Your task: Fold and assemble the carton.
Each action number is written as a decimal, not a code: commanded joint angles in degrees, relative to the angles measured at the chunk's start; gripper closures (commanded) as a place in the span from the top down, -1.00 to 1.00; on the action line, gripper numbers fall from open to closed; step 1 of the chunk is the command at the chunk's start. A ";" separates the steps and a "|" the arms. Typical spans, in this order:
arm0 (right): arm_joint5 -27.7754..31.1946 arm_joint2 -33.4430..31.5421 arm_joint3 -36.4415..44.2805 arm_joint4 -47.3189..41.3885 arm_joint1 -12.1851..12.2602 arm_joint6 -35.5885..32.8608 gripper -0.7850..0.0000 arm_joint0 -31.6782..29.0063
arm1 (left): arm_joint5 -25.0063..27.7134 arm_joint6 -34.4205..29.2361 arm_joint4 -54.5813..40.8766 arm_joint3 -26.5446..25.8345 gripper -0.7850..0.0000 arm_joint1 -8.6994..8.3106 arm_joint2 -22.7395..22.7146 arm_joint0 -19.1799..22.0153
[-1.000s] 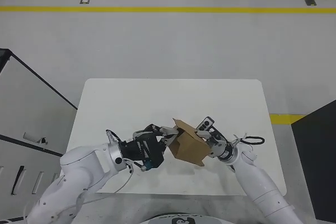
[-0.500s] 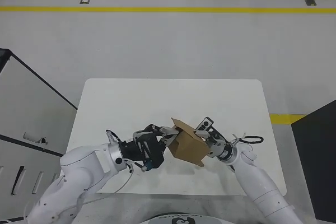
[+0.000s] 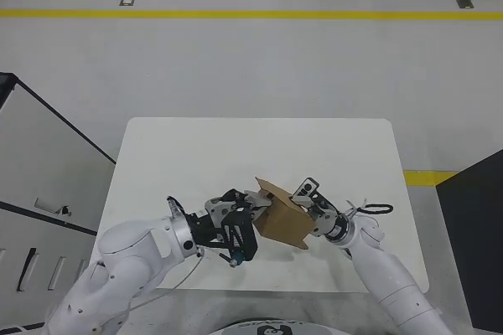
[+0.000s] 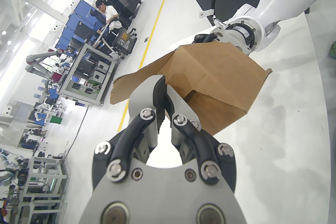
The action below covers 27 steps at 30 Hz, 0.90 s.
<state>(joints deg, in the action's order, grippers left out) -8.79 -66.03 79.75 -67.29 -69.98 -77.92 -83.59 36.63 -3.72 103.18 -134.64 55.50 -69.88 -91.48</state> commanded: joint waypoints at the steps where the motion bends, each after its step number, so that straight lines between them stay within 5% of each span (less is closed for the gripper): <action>1: -0.05 0.00 -0.01 -0.09 0.01 -0.09 -1.00 -0.04 | 0.02 0.39 0.50 0.00 -1.00 0.02 0.57 -0.01; 27: 5.28 -0.21 1.09 0.62 0.02 -5.17 -1.00 -0.01 | 1.87 0.38 -1.35 0.00 -1.00 0.04 1.68 0.37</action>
<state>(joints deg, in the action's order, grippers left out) -3.67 -66.25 80.85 -66.66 -69.95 -82.94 -83.61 38.54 -3.31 101.97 -134.65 55.54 -68.17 -91.12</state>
